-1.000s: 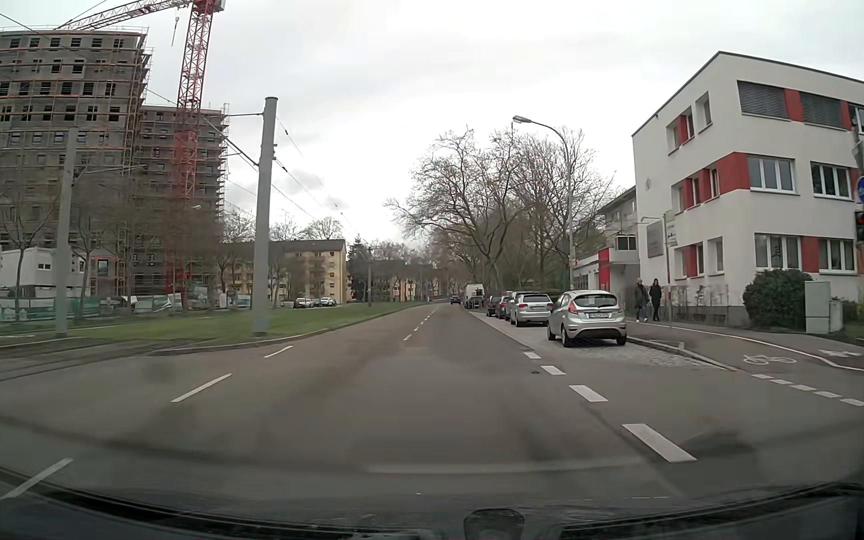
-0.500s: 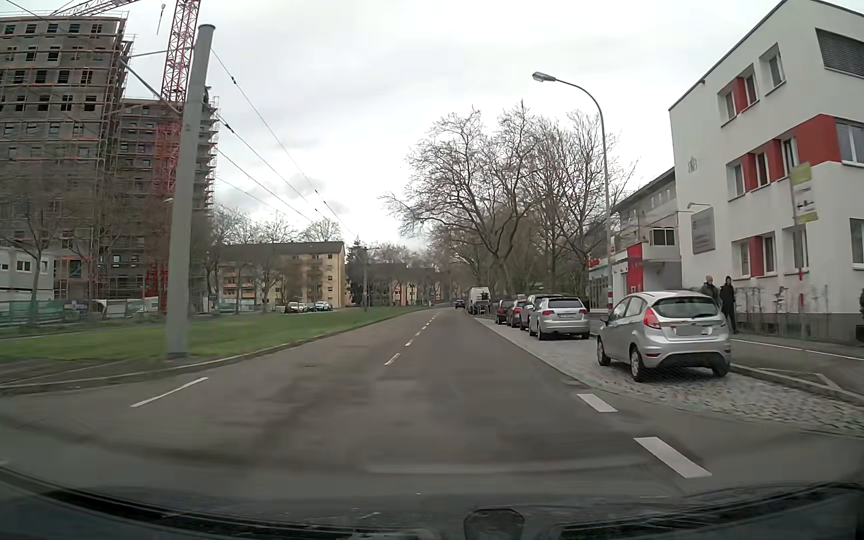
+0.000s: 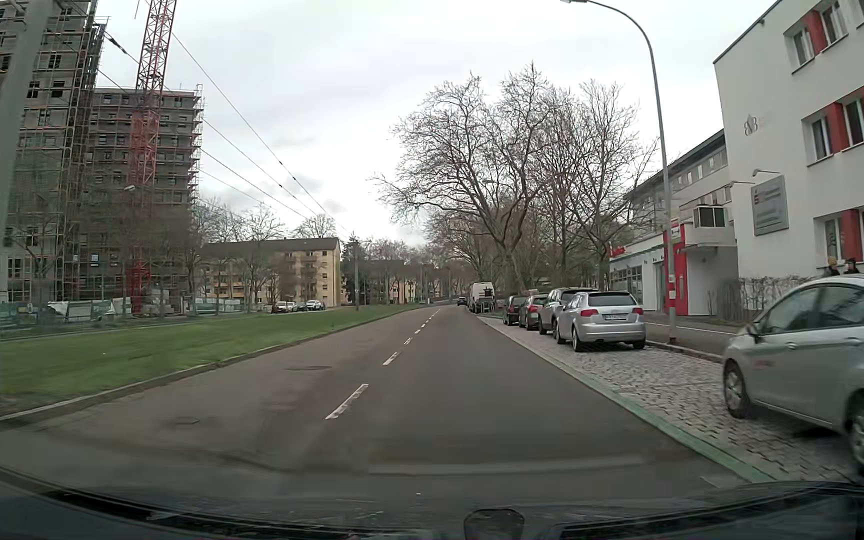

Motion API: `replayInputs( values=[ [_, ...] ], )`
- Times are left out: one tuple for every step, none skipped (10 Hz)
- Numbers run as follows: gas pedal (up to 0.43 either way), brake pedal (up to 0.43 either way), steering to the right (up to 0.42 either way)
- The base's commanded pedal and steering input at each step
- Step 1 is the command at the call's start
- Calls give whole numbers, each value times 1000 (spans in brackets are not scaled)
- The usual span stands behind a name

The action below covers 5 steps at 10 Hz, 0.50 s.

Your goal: Follow the waypoints while adhering to traffic rules and regulations

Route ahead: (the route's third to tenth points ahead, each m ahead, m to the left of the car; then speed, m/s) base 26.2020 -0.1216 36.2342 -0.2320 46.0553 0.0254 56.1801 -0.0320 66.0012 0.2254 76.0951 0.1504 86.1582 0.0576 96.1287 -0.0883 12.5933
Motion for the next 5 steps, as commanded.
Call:
replayInputs(
  values=[
    [130,0,1],
    [130,0,1],
    [130,0,1],
    [130,0,1],
    [130,0,2]
  ],
)
